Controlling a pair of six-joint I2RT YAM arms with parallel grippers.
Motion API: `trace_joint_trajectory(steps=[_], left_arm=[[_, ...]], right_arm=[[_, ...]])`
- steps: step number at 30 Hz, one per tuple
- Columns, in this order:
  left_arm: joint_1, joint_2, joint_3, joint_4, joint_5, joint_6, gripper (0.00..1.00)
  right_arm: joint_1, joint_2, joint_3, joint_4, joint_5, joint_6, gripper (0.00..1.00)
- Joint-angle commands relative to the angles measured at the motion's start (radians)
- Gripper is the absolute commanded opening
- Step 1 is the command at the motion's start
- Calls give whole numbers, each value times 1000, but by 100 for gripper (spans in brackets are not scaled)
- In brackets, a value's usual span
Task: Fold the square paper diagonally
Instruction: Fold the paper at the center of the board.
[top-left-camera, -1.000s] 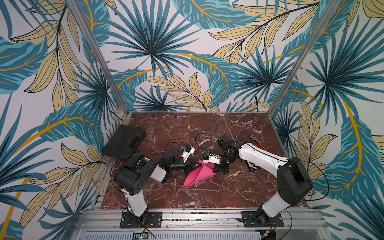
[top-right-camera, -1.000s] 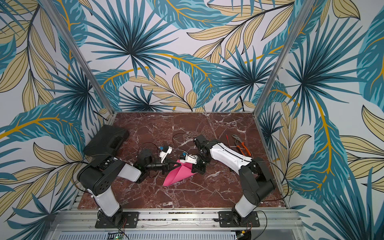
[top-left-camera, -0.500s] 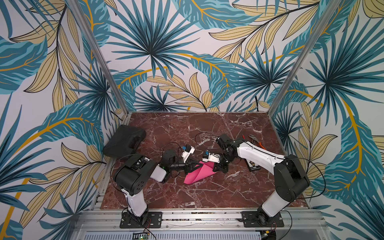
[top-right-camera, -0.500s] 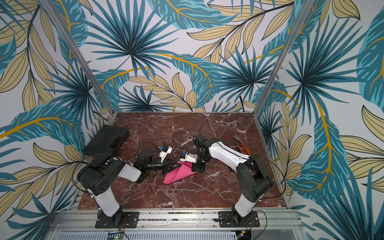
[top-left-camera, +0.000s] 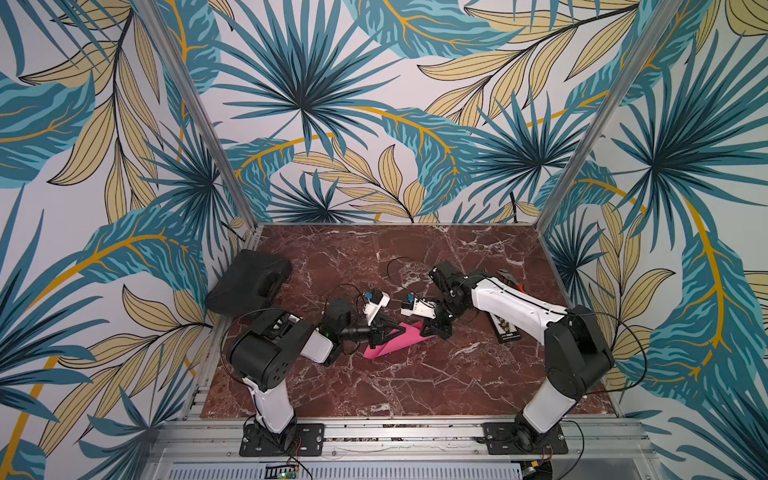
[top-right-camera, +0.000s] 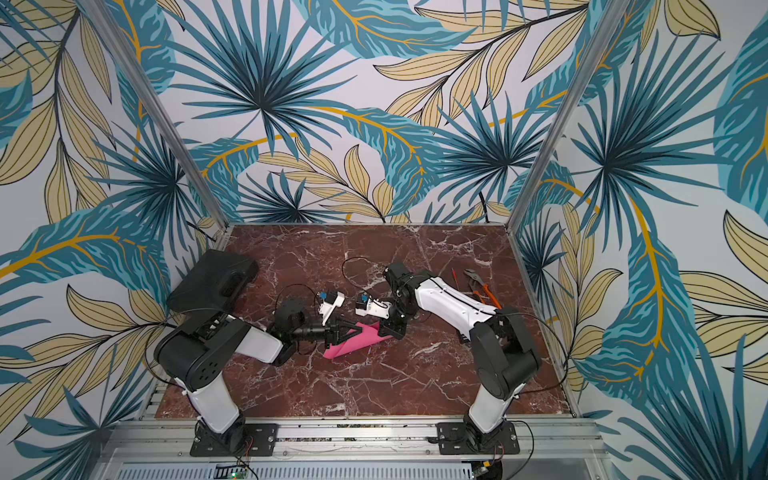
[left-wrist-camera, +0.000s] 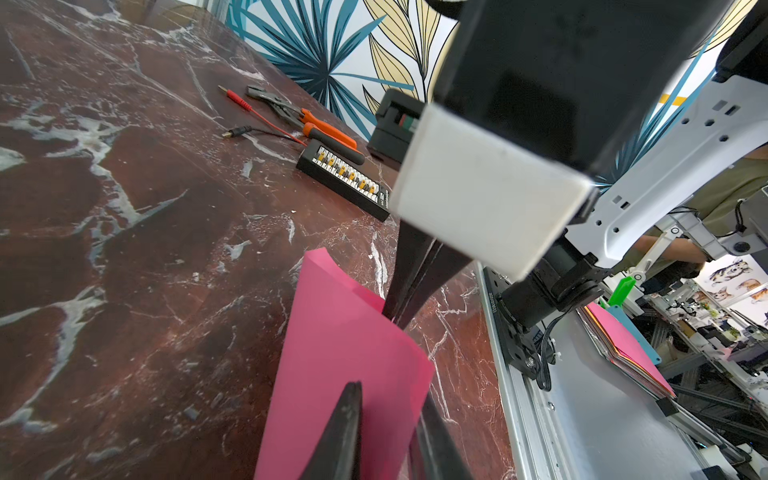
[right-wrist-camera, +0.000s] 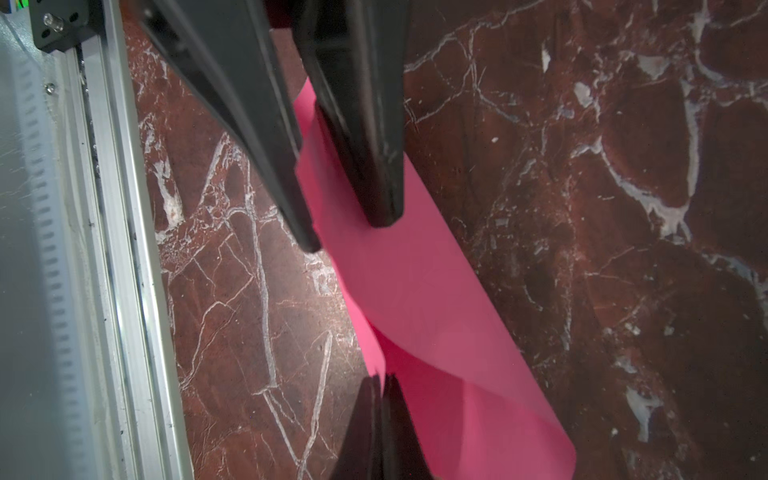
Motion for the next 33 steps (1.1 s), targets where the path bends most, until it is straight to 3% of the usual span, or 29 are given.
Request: trace_joint_trajectory(steps=[1,33], left_arm=[[-2,0,21,-5,10,3,23],[-4,-6,23,-22,-1,21,20]], right_arm=[[-2,18,12,-21,-35,5,0],[-2,23,43,-24,-29,8,0]])
